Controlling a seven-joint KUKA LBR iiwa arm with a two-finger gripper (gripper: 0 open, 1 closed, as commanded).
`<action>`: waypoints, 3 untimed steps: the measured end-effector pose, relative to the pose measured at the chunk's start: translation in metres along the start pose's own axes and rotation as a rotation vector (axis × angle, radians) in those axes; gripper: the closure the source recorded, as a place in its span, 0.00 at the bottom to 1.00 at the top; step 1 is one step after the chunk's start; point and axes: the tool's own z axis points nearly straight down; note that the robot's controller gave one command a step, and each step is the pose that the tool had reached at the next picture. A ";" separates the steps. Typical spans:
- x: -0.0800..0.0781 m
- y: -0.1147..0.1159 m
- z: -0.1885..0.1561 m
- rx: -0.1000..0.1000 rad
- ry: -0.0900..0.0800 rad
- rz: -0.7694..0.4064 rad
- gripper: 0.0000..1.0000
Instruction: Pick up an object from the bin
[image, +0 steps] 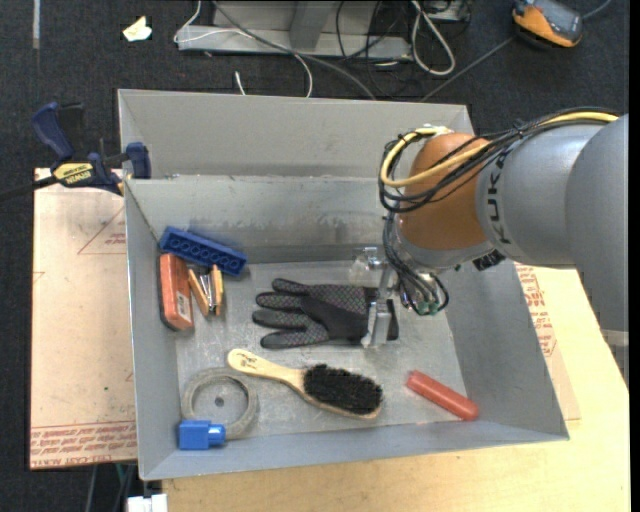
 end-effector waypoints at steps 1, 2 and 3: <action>0.009 0.042 0.010 -0.002 0.003 0.000 1.00; 0.009 0.042 0.010 -0.002 0.003 0.000 1.00; 0.011 0.047 -0.049 -0.002 0.008 -0.008 1.00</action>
Offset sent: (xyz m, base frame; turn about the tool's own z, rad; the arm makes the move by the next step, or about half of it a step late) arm 0.0000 0.0000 0.0000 0.0000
